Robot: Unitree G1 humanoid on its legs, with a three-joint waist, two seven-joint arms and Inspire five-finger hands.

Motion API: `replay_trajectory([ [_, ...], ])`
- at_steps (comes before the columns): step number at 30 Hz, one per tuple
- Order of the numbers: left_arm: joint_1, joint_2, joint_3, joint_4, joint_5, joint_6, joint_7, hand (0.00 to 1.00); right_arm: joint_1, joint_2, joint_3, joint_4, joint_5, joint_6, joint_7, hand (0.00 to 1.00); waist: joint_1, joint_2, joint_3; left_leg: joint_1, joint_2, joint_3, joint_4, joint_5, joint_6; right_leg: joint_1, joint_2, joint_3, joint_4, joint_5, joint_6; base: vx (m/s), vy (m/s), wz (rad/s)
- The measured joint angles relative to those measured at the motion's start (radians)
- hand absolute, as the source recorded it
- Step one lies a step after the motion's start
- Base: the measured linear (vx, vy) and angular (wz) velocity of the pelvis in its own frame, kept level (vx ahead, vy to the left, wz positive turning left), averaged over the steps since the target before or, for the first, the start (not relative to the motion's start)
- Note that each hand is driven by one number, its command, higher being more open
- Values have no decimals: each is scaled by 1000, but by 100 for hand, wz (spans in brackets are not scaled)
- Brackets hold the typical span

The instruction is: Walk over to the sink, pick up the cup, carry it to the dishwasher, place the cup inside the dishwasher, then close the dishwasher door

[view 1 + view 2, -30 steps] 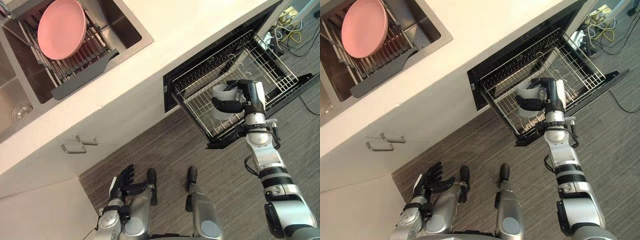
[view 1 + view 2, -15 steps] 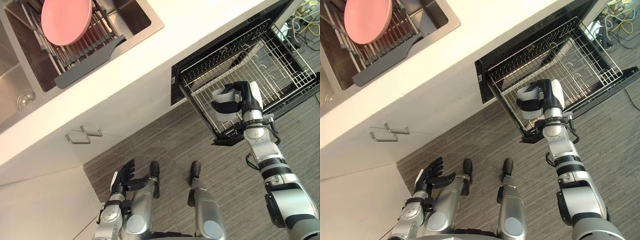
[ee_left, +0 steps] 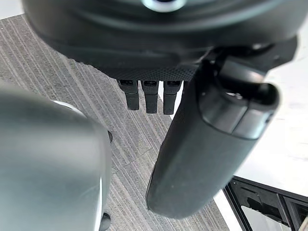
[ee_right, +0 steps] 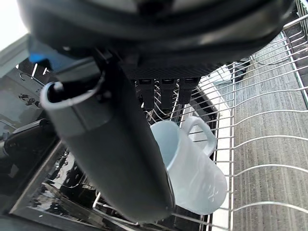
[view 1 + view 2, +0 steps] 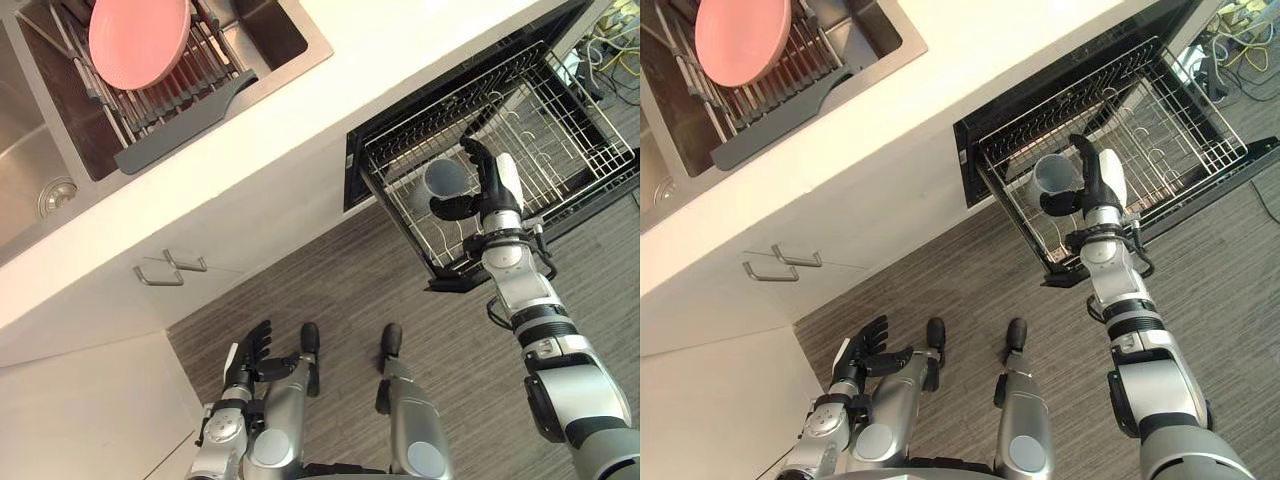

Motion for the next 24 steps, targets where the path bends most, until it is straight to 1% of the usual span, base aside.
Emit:
replay_trajectory([
  [1,-1,0,-1,0,0,0,0,90,14,6,-11,-17,2,0,0,90,0,0,0,3,0,0,-1,0,0,3,0,0,0,0,0,0,0,0],
  [3,-1,-1,-8,0,0,2,0,90,70,50,-67,-75,21,-1,-1,90,0,0,0,23,1,4,-9,0,0,17,0,3,-2,-1,-2,0,3,-4],
  [8,-6,-4,-10,0,1,7,-2,90,176,104,-109,-172,55,-1,-3,90,-2,-1,0,56,3,20,-29,0,-1,38,3,15,-11,-1,-2,6,1,-9],
  [11,-6,-4,-10,-1,20,11,-3,90,268,143,-124,-274,71,-2,-2,90,-8,-5,-3,82,4,21,-47,1,-2,63,6,15,-29,-1,-2,34,-11,-2],
  [13,-7,-4,-14,1,29,18,-4,90,340,175,-128,-360,71,-5,-1,90,-24,-13,-9,97,2,19,-66,5,-8,76,6,11,-41,-1,-1,40,-8,2],
  [17,-7,-5,-18,17,54,32,-8,90,464,231,-143,-493,67,-5,0,90,-41,-31,-32,125,-1,14,-87,9,-9,107,6,4,-64,1,1,43,-5,5],
  [20,1,-7,-17,56,66,42,-9,90,577,267,-144,-593,58,-9,1,90,-48,-46,-106,147,-5,13,-110,11,-11,129,5,1,-84,1,2,29,-1,1],
  [22,4,-8,-17,79,75,44,-10,90,631,286,-143,-654,55,-22,2,90,-54,-50,-142,168,-8,12,-123,13,-12,153,3,0,-99,3,4,18,-1,1],
  [23,15,-10,-17,84,75,45,-11,90,666,301,-143,-691,49,-36,5,90,-57,-53,-174,176,-10,13,-135,18,-13,158,2,0,-108,5,5,0,0,0],
  [24,25,-13,-17,86,75,45,-12,90,695,313,-143,-722,49,-50,5,90,-60,-54,-193,189,-12,14,-146,22,-14,168,1,0,-114,7,6,0,0,0],
])
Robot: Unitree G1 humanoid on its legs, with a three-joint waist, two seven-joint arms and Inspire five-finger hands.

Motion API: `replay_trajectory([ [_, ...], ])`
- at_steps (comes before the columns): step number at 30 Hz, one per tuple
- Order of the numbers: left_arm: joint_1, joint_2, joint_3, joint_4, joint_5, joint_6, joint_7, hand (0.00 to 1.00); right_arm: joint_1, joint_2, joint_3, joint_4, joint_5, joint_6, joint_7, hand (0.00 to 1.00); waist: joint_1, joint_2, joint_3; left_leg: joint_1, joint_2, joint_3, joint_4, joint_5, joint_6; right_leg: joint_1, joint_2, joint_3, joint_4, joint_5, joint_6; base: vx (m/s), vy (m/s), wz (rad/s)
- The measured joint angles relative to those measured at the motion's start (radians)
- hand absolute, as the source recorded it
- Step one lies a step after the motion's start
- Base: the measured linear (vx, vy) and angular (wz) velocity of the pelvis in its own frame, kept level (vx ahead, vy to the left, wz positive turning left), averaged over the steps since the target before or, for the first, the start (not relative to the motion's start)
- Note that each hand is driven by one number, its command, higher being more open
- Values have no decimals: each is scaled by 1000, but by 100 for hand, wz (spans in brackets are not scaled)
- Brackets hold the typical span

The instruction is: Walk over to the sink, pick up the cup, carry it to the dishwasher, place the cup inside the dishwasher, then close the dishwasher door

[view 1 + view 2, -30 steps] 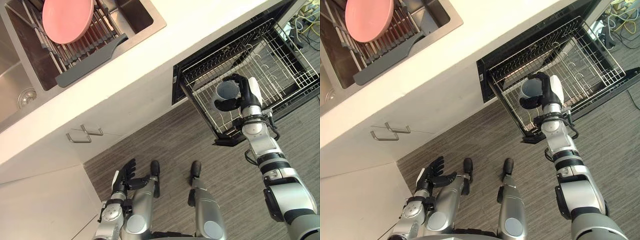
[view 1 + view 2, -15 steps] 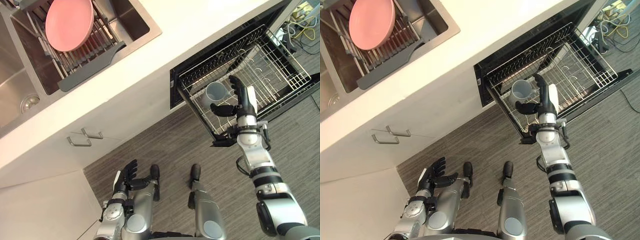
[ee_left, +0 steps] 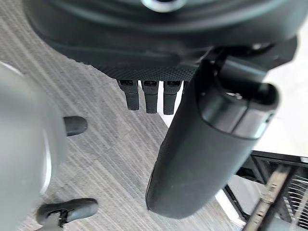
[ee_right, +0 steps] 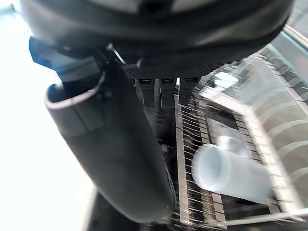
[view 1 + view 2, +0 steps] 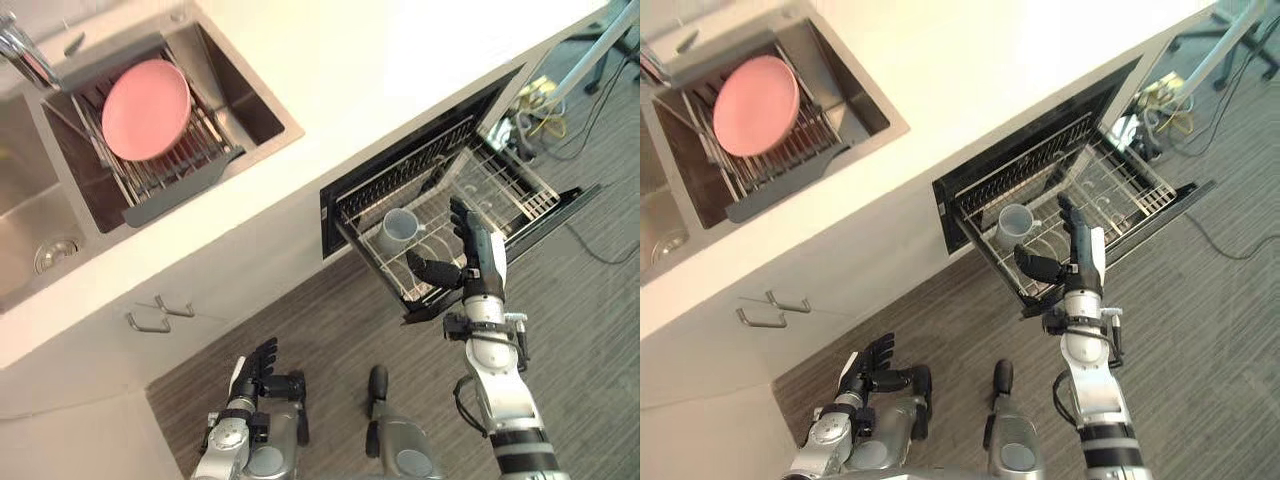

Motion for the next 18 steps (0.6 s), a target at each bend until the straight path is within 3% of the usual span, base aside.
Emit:
replay_trajectory([
  [7,42,-3,1,33,2,8,-11,90,86,63,-4,-114,4,-29,27,90,-5,-8,-53,66,-2,11,-58,10,-16,41,-1,10,-26,3,0,-30,-16,-5],
  [14,54,-3,-8,33,2,12,-12,90,103,80,-5,-204,10,-43,42,90,-7,-21,-90,97,-3,14,-66,12,-9,69,0,12,-26,-2,-1,3,0,0],
  [17,55,-7,-9,33,1,12,-12,90,100,84,6,-207,20,-52,46,90,-3,-18,-97,77,11,8,12,-32,-10,87,6,5,-22,-12,-1,-12,-4,6],
  [18,55,-12,-9,33,0,12,-11,90,100,85,6,-211,20,-52,43,90,-3,-9,-99,40,31,-4,95,-74,-15,88,16,-8,-2,-28,-3,-32,-7,22],
])
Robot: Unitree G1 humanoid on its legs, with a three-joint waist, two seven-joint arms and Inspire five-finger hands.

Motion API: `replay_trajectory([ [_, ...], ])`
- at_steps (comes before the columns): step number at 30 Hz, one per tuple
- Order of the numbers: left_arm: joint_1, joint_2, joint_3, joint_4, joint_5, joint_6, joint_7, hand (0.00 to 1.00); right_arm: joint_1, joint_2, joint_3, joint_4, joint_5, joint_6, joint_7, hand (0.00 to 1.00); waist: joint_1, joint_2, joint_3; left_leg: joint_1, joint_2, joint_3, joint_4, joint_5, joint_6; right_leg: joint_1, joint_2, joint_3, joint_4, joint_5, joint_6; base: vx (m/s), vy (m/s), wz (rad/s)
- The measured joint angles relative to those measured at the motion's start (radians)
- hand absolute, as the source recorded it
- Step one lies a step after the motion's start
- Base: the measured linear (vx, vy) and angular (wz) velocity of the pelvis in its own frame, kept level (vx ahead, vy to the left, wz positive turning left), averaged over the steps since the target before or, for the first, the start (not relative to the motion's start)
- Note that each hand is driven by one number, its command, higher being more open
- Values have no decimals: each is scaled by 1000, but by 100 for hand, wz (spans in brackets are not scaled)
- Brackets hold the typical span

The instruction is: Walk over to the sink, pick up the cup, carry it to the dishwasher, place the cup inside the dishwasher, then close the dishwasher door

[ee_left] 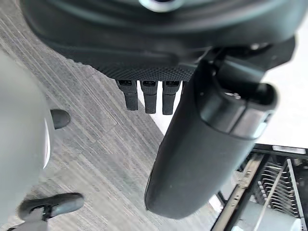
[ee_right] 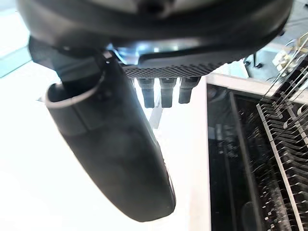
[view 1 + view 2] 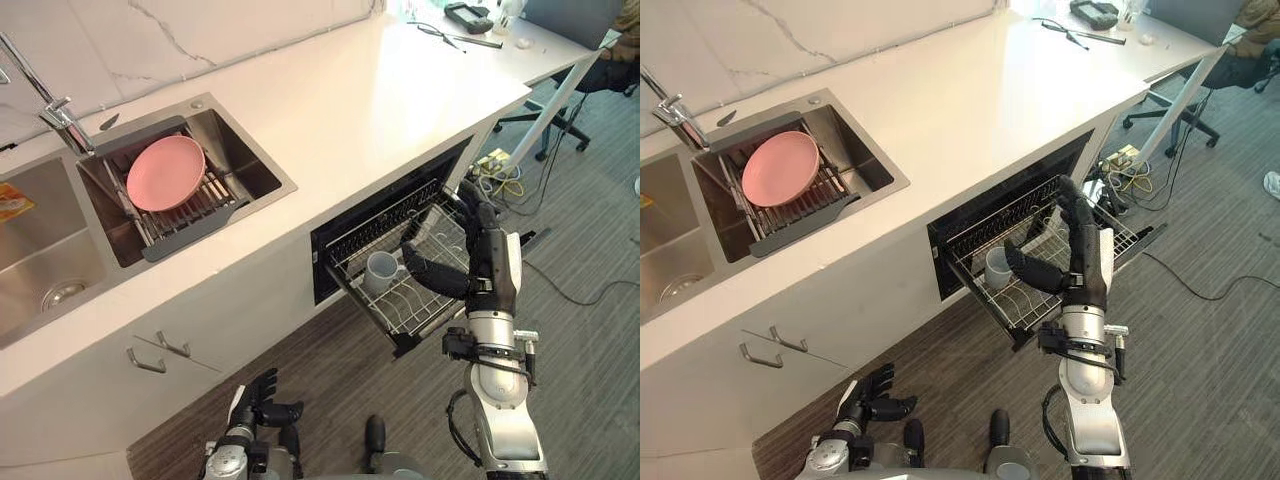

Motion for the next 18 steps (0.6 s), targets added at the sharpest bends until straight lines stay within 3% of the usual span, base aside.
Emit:
replay_trajectory([
  [4,-12,1,2,5,-11,0,1,90,-18,-7,18,-28,-2,0,-17,90,13,5,3,-47,29,-18,86,-50,-33,14,13,-53,41,-44,-13,-58,-10,41],
  [6,-20,-6,2,14,-20,0,1,90,-54,-25,18,-59,-6,0,-32,90,13,4,1,-49,101,129,89,-63,-46,47,-2,-117,23,-49,-12,7,-42,83],
  [8,-22,-14,2,10,-21,0,1,90,-93,-59,14,-62,-11,0,-48,90,19,7,-3,-52,123,187,77,-18,-46,52,-18,-167,35,-65,4,42,7,82],
  [10,-23,-16,12,-1,-24,0,3,90,-129,-67,18,-61,-23,0,-48,90,48,5,-5,-52,102,181,74,-21,-31,39,-40,-174,69,-94,20,78,75,35],
  [13,-19,-15,35,-2,-48,1,4,90,-147,-58,39,-26,-51,0,-47,90,59,-9,-5,-34,54,148,125,-92,1,11,-122,-200,284,-222,63,159,165,42],
  [14,-17,-12,38,2,-56,1,7,90,-155,-53,41,9,-64,3,-45,90,60,-22,-14,-19,29,138,132,-114,13,-41,-174,-188,450,-269,56,238,198,37],
  [15,-11,-9,38,3,-60,1,14,90,-163,-51,42,41,-74,6,-45,90,59,-22,-17,-1,9,127,136,-129,18,-96,-215,-160,610,-267,45,261,192,39],
  [17,-6,-5,36,3,-59,3,20,90,-164,-46,42,74,-86,11,-47,90,46,-37,-19,34,-23,95,124,-141,39,-160,-249,-93,785,-231,-2,225,122,60],
  [18,1,5,35,3,-59,7,23,90,-163,-45,43,98,-92,19,-43,90,27,-38,-20,65,-33,58,107,-147,49,-184,-236,-34,864,-250,-2,324,71,88],
])
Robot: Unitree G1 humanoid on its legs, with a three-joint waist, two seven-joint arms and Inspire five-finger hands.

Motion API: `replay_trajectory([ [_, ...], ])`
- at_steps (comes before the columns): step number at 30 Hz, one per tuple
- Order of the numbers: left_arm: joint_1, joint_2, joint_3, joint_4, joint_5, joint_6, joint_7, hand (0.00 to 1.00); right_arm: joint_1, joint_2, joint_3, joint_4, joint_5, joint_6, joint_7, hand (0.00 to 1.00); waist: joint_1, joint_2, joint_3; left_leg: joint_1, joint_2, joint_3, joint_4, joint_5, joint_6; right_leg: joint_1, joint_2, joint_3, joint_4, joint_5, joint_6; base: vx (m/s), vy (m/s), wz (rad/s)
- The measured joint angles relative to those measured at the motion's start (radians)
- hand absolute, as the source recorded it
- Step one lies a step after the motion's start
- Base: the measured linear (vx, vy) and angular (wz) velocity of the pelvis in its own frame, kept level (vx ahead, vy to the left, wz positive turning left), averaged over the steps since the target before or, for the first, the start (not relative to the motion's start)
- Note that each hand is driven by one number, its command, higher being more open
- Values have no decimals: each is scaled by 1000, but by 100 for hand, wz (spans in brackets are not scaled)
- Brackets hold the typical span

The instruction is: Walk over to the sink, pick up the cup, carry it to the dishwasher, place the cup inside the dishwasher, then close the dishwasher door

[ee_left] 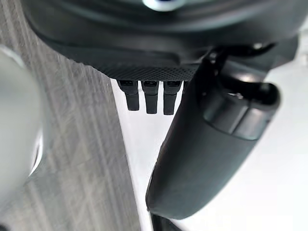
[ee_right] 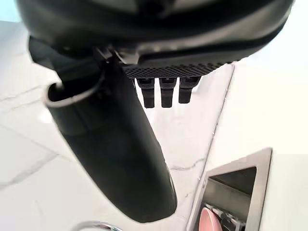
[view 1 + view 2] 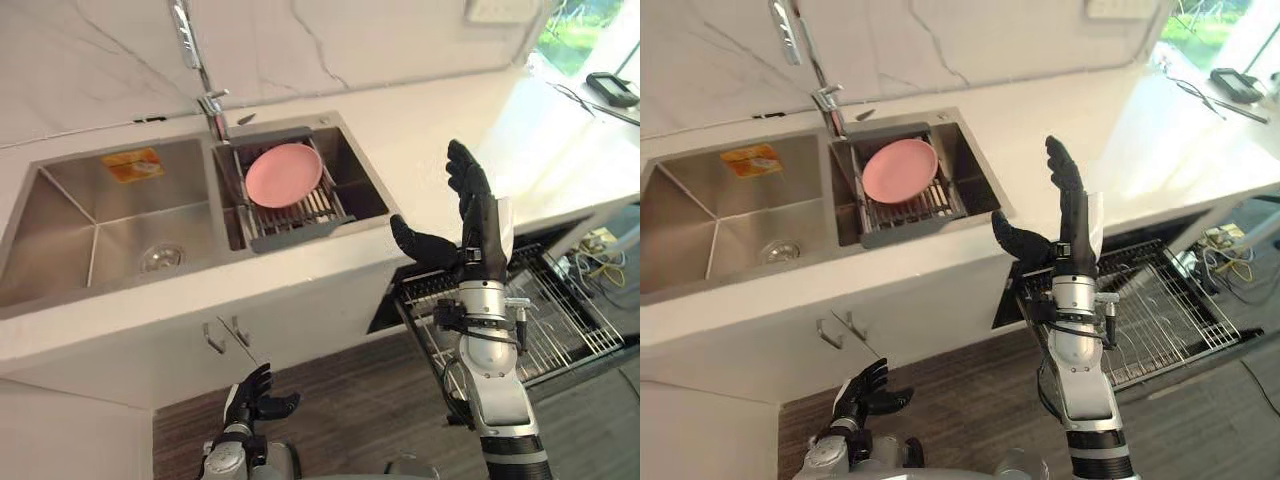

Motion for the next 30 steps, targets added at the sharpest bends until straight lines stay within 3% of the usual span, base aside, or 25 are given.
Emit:
replay_trajectory([
  [3,14,9,-1,0,1,2,2,90,-3,-7,0,8,-6,3,4,90,-12,6,1,62,6,-80,-64,1,-1,-66,123,64,-53,-107,-23,354,-18,87],
  [5,14,8,-5,0,1,3,1,90,-10,-24,0,8,-6,3,11,90,-22,9,2,85,19,-128,-89,-2,-6,-136,202,98,-128,-114,-35,354,-137,81],
  [6,13,8,-16,1,1,3,0,90,-14,-40,-3,8,-6,3,13,90,-26,7,0,94,24,-148,-81,-17,-50,-157,246,115,-258,-61,-29,396,-183,72],
  [7,14,21,-23,1,3,3,-4,90,-14,-49,-5,7,-5,3,13,90,-30,-5,-4,103,9,-155,-70,-37,-83,-156,251,132,-356,96,-37,343,-140,83],
  [9,1,-19,-34,35,12,10,-4,90,-9,-82,-10,14,-5,11,13,90,-23,67,-25,113,57,-190,-70,-42,-115,-122,277,102,-351,84,-48,298,-99,42],
  [12,-2,-47,-34,39,12,15,0,90,23,-81,-57,13,-4,18,12,90,-34,92,-34,111,92,-192,-78,-2,-143,-58,291,43,-426,77,-59,247,-117,43],
  [13,4,-46,-32,41,12,15,-1,90,34,-80,-67,13,-3,22,12,90,-35,92,-33,111,102,-188,-57,0,-144,-33,296,31,-446,78,-62,185,-107,54],
  [17,20,-27,-17,36,23,71,-50,90,54,-65,-73,-47,5,26,12,90,-34,110,-10,12,179,-114,287,-6,-133,151,341,4,-616,112,-79,108,-35,17],
  [18,23,-12,-18,35,35,72,-65,90,51,-53,-68,-80,5,17,9,90,-29,112,-11,-23,179,-102,278,-42,-126,156,340,13,-639,119,-81,34,61,-15],
  [20,24,-5,-21,29,51,68,-87,90,46,-38,-67,-89,6,0,-3,90,-22,109,-9,-53,159,-107,178,-50,-111,156,335,29,-653,124,-82,6,107,-20],
  [21,23,6,-48,22,77,66,-99,90,45,-33,-68,-82,14,-1,-3,90,-22,111,-3,-69,131,-141,50,13,-95,155,331,38,-651,124,-72,3,176,-23],
  [22,19,6,-52,15,76,73,-110,90,45,-24,-64,-71,14,-1,-3,90,-16,108,0,-53,120,-142,31,49,-97,152,326,56,-642,120,-65,-5,176,-14],
  [24,19,28,-56,-4,79,76,-144,90,50,-13,-54,-60,15,1,-1,90,-23,81,15,-24,86,-127,-38,91,-83,150,318,127,-653,140,-37,-13,93,-6],
  [30,10,22,-43,17,77,81,-141,90,54,-11,-49,-56,14,3,3,90,-23,77,17,13,68,-89,-112,113,-81,128,310,173,-654,147,-31,-23,28,-20],
])
